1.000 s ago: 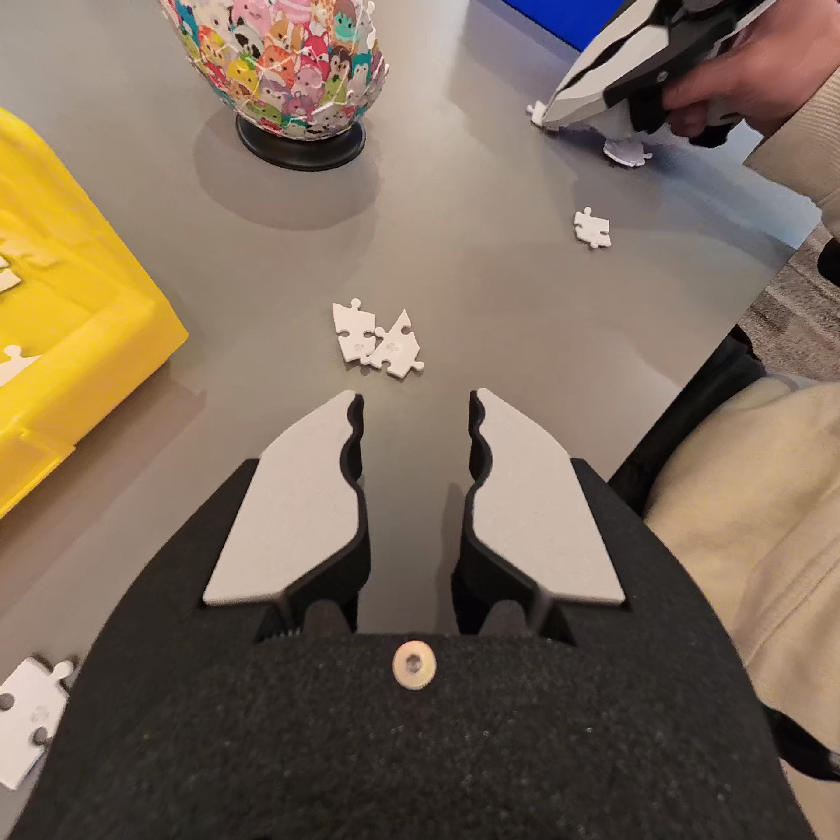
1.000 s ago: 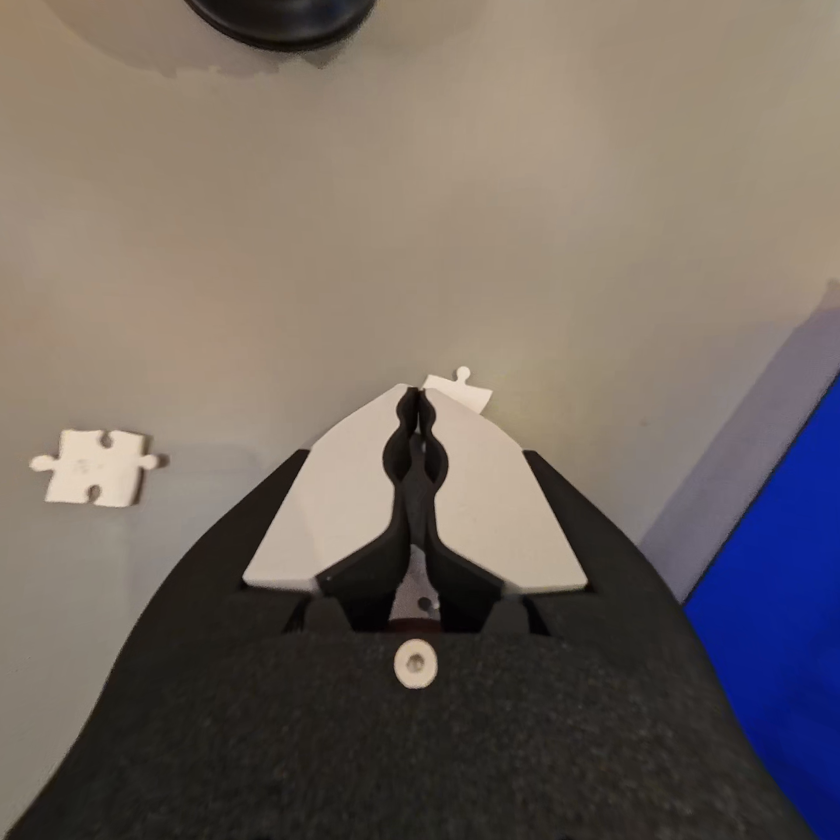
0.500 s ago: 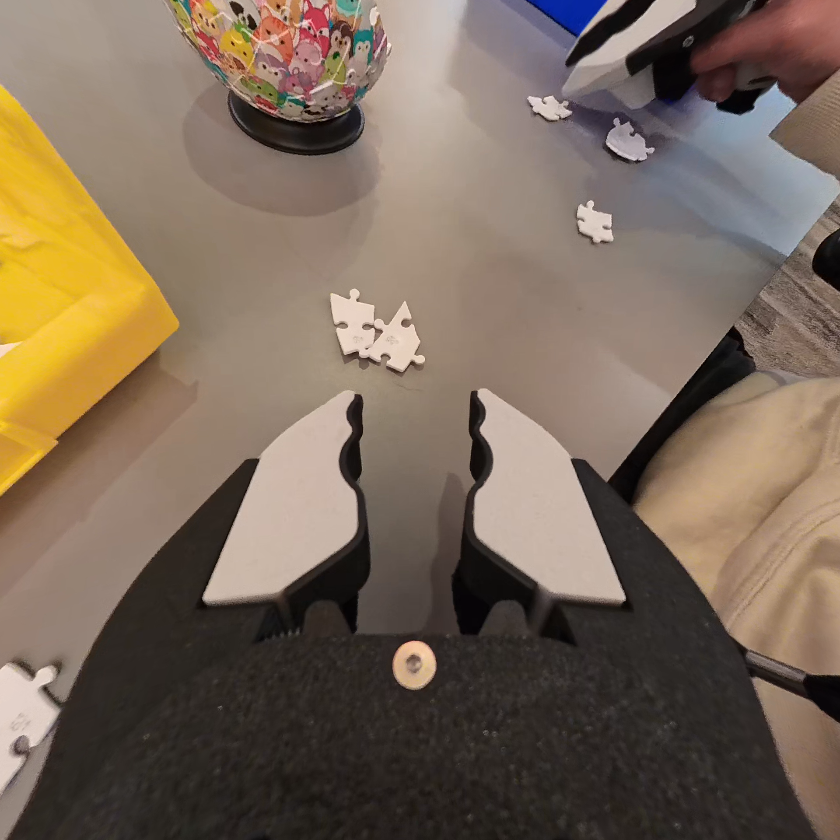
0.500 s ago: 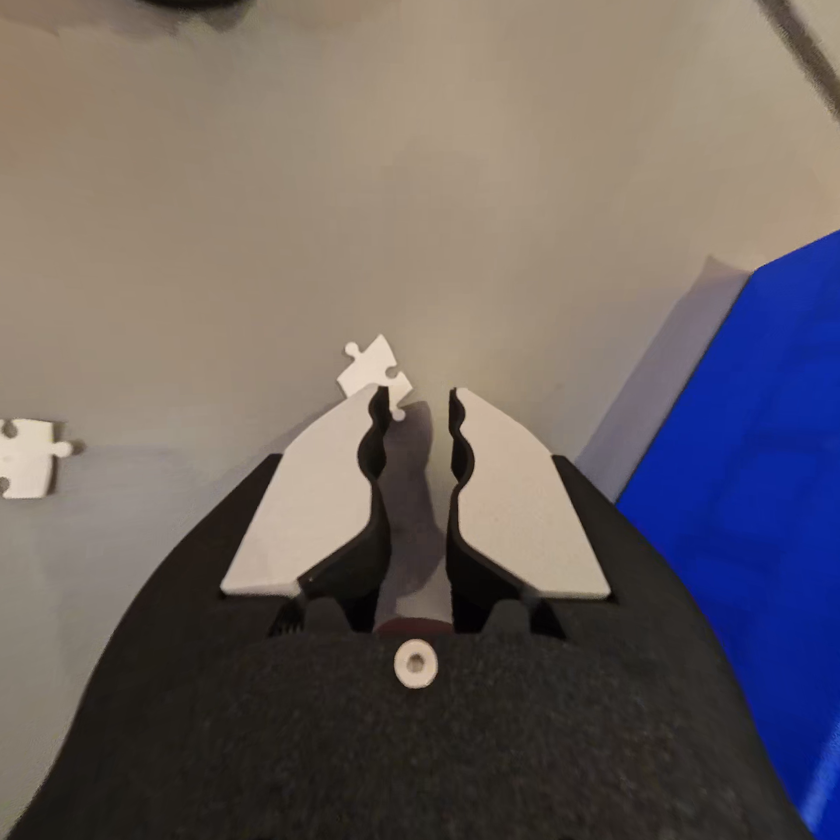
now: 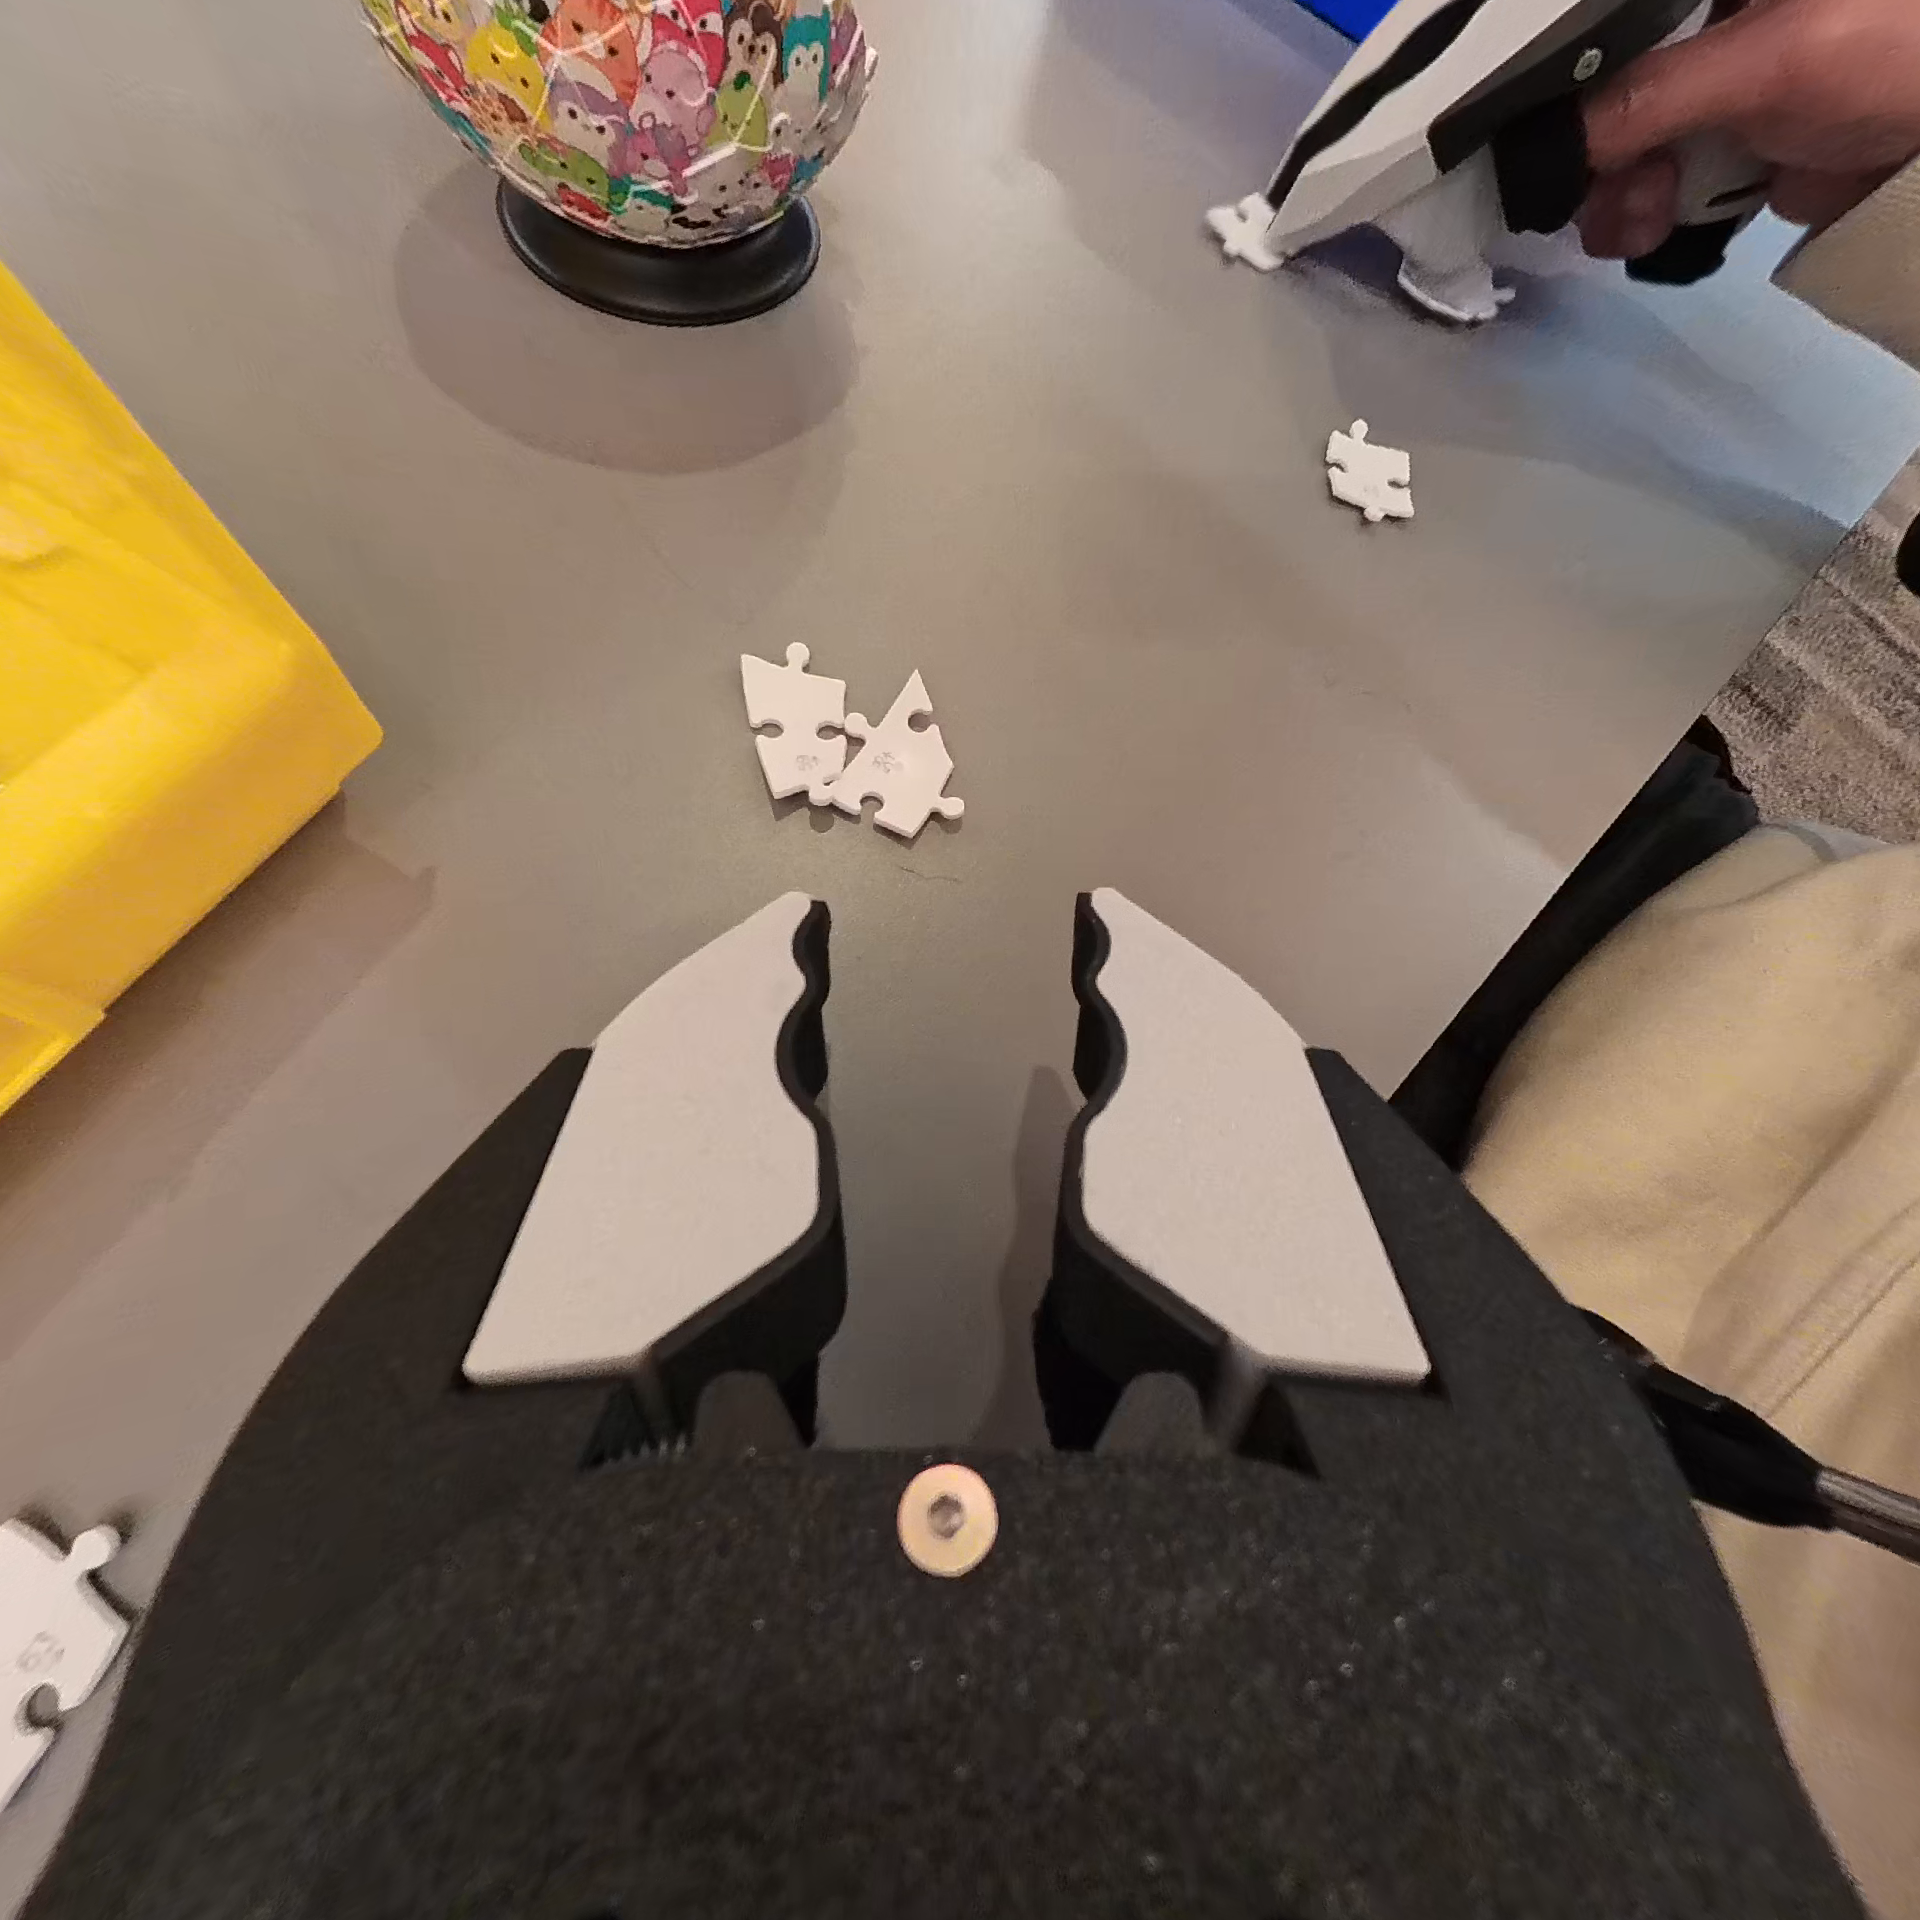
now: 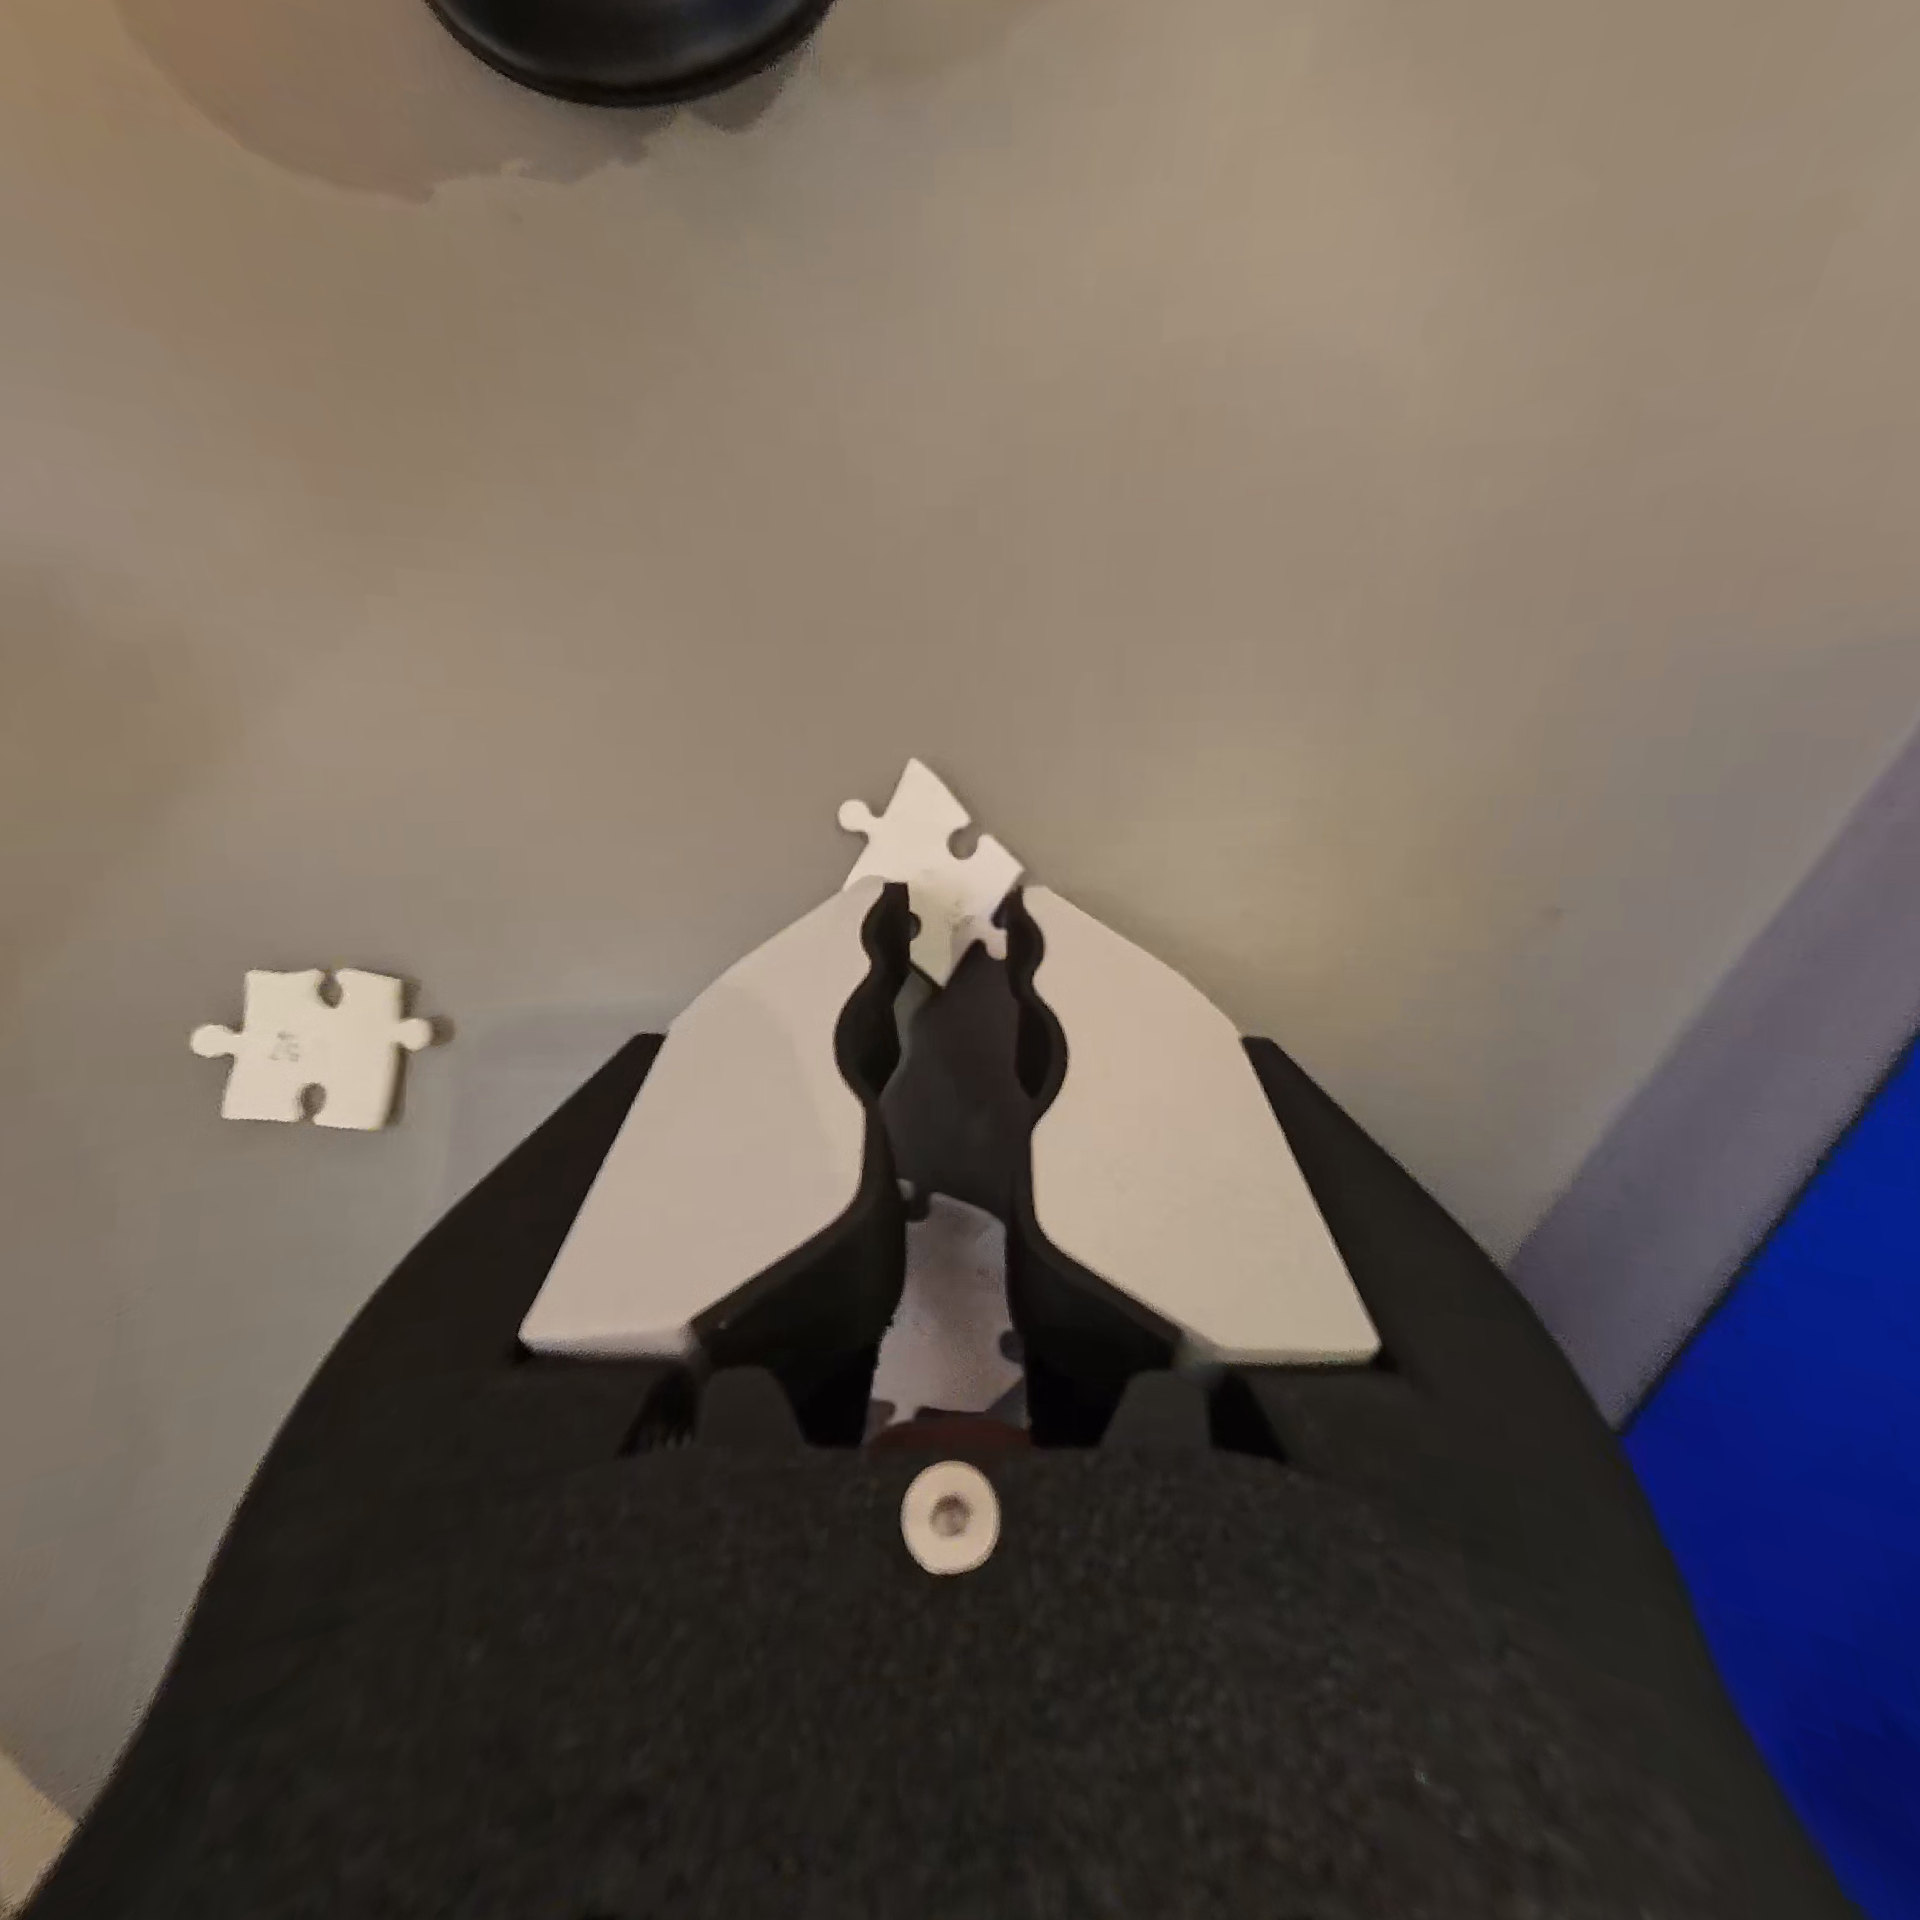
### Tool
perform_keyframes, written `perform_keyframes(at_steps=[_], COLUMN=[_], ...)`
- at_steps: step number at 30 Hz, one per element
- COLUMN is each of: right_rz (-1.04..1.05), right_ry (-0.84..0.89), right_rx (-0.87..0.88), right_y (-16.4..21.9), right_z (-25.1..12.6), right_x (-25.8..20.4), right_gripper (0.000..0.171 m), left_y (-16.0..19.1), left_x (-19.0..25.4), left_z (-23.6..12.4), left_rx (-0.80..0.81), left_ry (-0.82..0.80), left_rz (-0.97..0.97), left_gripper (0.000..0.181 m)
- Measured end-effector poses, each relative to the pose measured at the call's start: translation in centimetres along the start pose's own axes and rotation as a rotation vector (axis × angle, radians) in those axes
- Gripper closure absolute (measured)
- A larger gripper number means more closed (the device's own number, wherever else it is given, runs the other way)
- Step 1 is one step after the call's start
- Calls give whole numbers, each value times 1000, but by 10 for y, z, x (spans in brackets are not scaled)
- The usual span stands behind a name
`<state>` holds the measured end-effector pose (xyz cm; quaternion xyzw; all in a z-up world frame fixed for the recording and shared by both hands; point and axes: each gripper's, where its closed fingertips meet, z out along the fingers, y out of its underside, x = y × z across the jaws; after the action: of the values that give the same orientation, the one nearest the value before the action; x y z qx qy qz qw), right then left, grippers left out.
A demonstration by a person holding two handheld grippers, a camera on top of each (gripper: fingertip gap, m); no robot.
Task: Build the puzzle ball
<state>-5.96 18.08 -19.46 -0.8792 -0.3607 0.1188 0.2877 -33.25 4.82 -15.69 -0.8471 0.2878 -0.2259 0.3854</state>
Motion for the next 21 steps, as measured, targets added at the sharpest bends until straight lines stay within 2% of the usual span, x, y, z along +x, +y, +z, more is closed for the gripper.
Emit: perform_keyframes(at_steps=[4,9,12,15,16,18,21], right_rz=[-13,-61,-109,-317,-402,-561,-658], right_ry=[-27,-24,-81,-103,-99,-181,-473], right_rx=[14,-18,55,64,78,76,-36], right_y=[-5,-11,-48,-109,-135,-179,-211], right_z=[4,2,-26,-70,-84,-103,-97], right_x=[-19,-29,-40,-35,-30,-28,-32], right_gripper=[153,142,140,133,134,135,126], left_y=[0,-4,-20,-56,-66,-76,-90], left_x=[0,-1,0,9,12,17,20], left_z=[0,0,0,3,5,13,23], left_rx=[1,28,102,158,129,-54,-270], left_ry=[-1,5,50,142,153,136,146], left_rz=[1,-13,-94,-169,-142,-44,5], left_gripper=[137,129,123,119,117,104,93])
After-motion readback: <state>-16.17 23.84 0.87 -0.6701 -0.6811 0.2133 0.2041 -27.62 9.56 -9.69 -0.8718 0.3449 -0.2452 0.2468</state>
